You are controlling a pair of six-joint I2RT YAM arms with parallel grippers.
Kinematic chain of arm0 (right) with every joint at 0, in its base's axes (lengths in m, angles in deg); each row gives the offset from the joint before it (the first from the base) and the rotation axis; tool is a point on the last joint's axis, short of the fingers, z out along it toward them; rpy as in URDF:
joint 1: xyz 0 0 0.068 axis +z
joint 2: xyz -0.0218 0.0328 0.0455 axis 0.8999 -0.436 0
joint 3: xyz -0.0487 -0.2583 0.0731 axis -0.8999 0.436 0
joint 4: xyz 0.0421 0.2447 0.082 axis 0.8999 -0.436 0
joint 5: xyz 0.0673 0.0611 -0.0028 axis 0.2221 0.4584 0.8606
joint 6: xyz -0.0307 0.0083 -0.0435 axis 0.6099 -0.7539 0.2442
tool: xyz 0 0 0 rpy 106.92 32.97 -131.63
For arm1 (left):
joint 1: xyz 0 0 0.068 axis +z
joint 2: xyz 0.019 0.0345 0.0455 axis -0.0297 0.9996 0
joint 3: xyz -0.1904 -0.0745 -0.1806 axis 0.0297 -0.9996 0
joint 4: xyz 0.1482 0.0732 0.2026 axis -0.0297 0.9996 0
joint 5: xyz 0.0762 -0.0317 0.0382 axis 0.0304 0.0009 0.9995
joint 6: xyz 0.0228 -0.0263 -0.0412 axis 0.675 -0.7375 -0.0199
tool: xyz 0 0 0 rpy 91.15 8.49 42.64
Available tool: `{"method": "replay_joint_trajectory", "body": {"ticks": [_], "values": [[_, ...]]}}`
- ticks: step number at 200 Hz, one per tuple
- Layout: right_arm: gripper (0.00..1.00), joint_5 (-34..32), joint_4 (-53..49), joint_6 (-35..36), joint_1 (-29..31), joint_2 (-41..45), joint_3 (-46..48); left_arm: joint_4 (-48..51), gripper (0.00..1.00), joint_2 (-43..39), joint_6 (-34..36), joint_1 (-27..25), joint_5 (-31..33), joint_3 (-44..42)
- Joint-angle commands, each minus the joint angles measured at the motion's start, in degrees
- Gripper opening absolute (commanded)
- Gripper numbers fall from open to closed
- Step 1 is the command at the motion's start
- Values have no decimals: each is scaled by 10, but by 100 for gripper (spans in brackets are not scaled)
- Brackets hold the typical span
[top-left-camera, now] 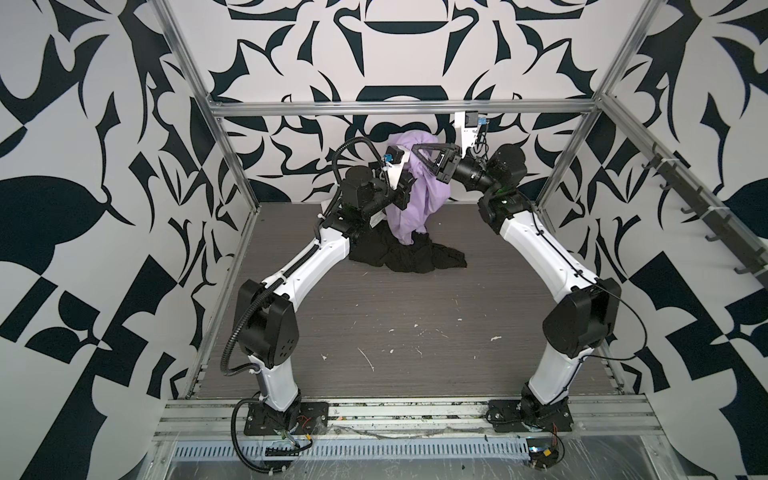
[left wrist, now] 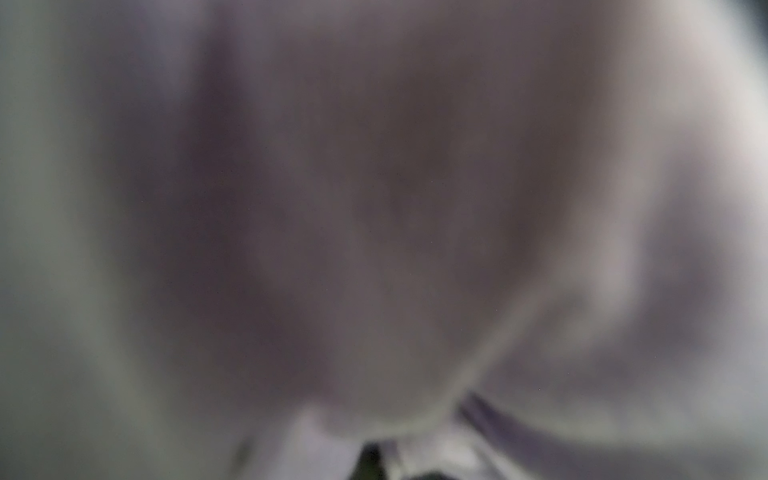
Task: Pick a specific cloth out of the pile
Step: 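Carry the lavender cloth with both grippers toward the robot and lower it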
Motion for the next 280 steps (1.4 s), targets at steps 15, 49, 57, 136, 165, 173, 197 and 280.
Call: {"method": "replay_joint_trajectory", "body": {"ticks": [15, 49, 57, 136, 165, 173, 197, 280], "values": [[0, -12, -3, 56, 16, 64, 9, 5, 0, -49, 30, -18, 6, 21], [0, -17, -38, 83, 29, 85, 2, 18, 0, -67, 40, -31, 11, 25], [0, -19, -49, 92, 33, 91, 0, 21, 0, -73, 46, -37, 13, 25], [0, -41, -124, 159, 74, 156, 15, 56, 0, -134, 93, -87, 47, 11], [0, -53, -138, 178, 91, 184, 39, 61, 0, -157, 110, -107, 61, -4], [0, -56, -141, 182, 96, 192, 45, 62, 0, -162, 112, -112, 63, -8], [0, -64, -157, 194, 111, 216, 67, 62, 0, -181, 122, -132, 74, -25], [0, -131, -229, 226, 174, 366, 205, 78, 0, -262, 173, -226, 126, -115]]}}
